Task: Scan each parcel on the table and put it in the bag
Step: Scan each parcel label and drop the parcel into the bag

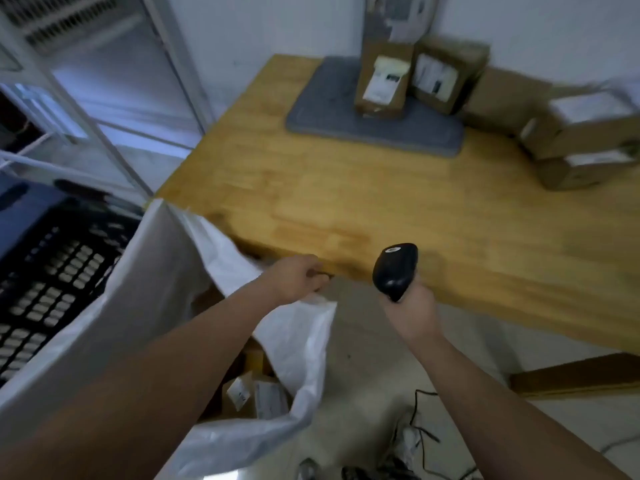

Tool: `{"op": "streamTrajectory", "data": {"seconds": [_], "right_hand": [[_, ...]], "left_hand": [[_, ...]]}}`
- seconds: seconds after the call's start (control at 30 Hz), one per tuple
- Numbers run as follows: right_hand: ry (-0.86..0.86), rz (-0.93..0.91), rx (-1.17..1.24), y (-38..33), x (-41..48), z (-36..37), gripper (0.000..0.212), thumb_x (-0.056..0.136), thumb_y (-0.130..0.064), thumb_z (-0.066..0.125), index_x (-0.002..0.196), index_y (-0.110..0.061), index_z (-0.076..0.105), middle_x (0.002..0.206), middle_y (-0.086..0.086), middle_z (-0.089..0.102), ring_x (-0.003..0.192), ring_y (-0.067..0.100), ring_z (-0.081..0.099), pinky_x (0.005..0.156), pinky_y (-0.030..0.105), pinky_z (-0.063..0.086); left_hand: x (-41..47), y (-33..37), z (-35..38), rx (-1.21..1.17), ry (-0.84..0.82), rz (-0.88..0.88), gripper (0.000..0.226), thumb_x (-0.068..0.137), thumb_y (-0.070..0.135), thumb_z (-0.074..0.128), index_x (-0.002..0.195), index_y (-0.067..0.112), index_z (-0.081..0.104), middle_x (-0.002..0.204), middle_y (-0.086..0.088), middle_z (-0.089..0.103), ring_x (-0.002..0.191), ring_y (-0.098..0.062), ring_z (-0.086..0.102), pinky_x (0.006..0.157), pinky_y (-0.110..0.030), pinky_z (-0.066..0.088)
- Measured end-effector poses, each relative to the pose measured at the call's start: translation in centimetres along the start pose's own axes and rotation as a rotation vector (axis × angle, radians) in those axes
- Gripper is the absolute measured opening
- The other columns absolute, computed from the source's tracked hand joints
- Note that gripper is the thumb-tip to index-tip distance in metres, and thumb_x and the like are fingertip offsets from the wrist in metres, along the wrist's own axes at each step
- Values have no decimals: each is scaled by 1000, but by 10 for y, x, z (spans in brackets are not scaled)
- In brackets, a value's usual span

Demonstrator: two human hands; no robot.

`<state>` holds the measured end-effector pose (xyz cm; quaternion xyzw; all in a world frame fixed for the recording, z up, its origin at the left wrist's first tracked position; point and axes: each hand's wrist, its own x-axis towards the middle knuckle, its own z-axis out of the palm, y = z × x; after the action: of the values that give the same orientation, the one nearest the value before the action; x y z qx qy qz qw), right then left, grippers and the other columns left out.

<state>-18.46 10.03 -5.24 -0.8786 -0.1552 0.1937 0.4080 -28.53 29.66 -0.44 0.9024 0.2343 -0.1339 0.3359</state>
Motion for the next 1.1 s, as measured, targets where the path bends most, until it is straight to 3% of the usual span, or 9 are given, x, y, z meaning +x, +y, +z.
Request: {"op": "streamTrajectory", "data": {"seconds": [0.1,0.2,0.33,0.4,0.47,0.53,0.63,0.87,1.1], "right_hand": [[78,17,76,-7,30,-59,39,81,-16,69,108,-23,43,78,-5,56,70,17,57,55,24,40],[153,-20,133,-11,59,-114,40,78,-16,71,109,-21,46,83,-6,59,77,21,60,63,30,46],[137,-65,220,-18,97,-176,32,78,-18,74,102,-24,53,79,-5,61,71,17,61,59,27,44],[106,-56,233,-21,118,-198,19,80,-19,74,89,-16,57,70,1,59,66,22,59,62,34,46],[95,-54,244,-24,139,-211,23,80,-18,72,84,1,59,66,10,55,65,27,57,62,39,45],[94,-51,243,-31,159,-217,24,81,-17,71,82,3,59,66,14,54,65,31,56,62,45,48],[84,-80,212,-49,190,-218,14,82,-17,69,81,-6,60,69,19,59,67,35,61,70,52,54],[73,-132,179,-91,285,-201,10,80,-17,67,84,-14,59,67,4,61,64,21,61,66,45,55],[121,-37,327,-125,367,-158,12,84,-13,65,85,-16,54,69,2,59,61,14,59,60,32,50]], "left_hand": [[33,51,-14,2,66,53,41,97,34,55,133,15,53,124,-6,60,111,-21,57,89,-26,43],[72,101,-22,41,101,116,42,98,34,52,135,14,50,128,-8,58,113,-22,57,86,-26,42],[117,157,-27,29,148,145,43,99,35,51,137,16,48,130,-5,58,113,-20,57,84,-25,43],[136,176,-30,4,193,154,43,98,34,52,136,16,49,129,-5,58,111,-19,57,84,-26,44],[152,187,-31,-10,237,147,43,97,33,54,137,17,49,130,-4,57,110,-19,57,86,-26,45],[166,190,-31,-3,234,125,44,97,33,54,138,18,48,132,-3,55,112,-18,57,87,-26,44],[188,183,-34,19,210,89,45,96,33,56,138,19,47,134,-3,53,112,-18,57,91,-28,45],[267,154,-82,-9,274,5,48,95,32,58,139,15,46,137,-6,51,121,-20,53,96,-27,41],[354,112,-133,-144,229,-90,60,95,33,58,146,10,35,146,-12,38,131,-26,43,109,-38,36]]}}
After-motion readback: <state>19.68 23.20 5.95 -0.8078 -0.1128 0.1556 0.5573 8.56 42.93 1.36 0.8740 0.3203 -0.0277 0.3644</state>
